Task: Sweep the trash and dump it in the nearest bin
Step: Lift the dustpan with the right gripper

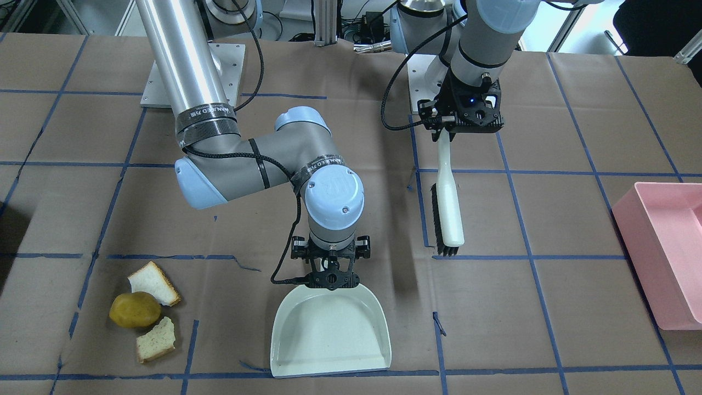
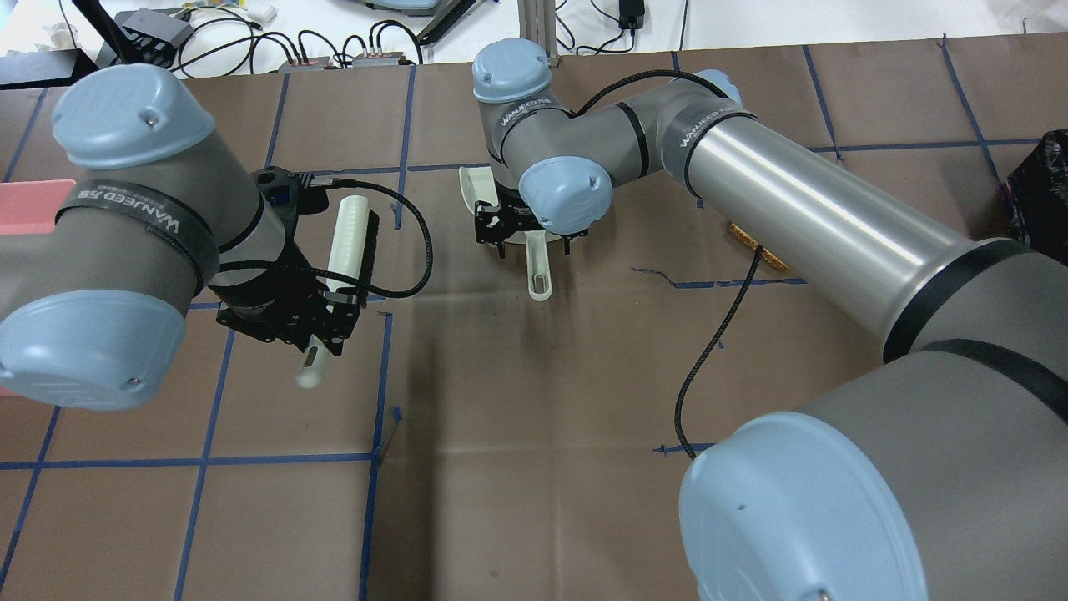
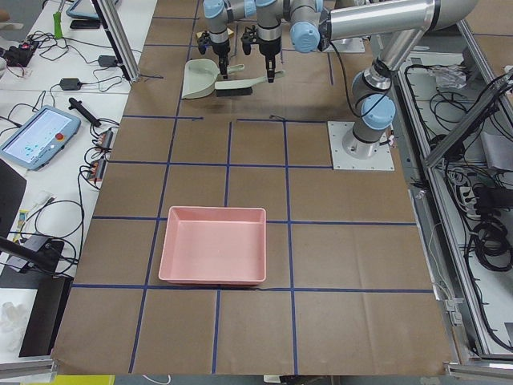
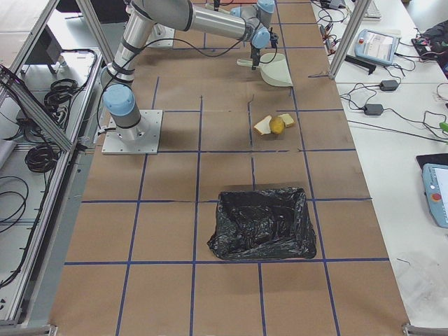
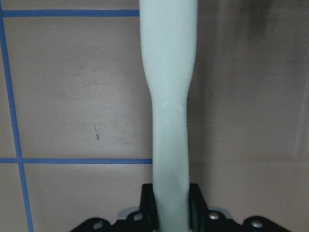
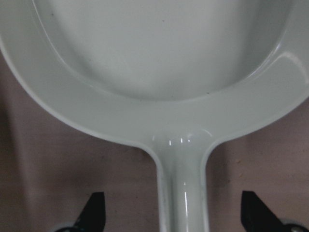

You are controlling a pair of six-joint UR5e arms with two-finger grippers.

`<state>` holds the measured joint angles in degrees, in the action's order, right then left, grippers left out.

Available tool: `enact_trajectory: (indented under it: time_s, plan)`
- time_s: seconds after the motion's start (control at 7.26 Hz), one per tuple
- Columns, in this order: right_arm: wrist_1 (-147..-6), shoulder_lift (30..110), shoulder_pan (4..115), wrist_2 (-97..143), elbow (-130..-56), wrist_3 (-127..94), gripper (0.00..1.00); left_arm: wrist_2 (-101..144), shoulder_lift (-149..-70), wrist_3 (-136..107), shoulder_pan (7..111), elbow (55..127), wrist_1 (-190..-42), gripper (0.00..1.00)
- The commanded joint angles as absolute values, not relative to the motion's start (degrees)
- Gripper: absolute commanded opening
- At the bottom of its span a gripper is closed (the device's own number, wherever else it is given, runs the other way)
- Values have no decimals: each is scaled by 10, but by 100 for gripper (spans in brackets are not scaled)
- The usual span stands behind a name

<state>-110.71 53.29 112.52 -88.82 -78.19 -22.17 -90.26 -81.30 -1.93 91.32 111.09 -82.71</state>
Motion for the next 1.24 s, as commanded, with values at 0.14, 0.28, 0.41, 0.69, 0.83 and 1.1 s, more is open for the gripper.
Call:
enact_trajectory:
  time_s: [0.14, 0.28, 0.41, 0.69, 0.83, 1.1]
  plan:
    - [-1108, 536, 1124, -893, -780, -217, 79, -903, -813, -19, 913, 1111, -827, 11]
    - [-1108, 535, 1124, -893, -780, -217, 79, -903, -812, -19, 913, 1111, -827, 11]
    - [-1108, 535, 1124, -894, -780, -217, 79, -903, -813, -19, 913, 1111, -827, 11]
    - [-1108, 534, 1124, -895, -780, -215, 62, -903, -812, -21, 913, 1111, -827, 11]
    - [-1107, 534, 1124, -896, -784, -215, 58, -903, -812, -21, 913, 1111, -827, 11]
    - [-1104, 534, 1123, -896, -783, -214, 44, -903, -811, -24, 913, 1111, -828, 12]
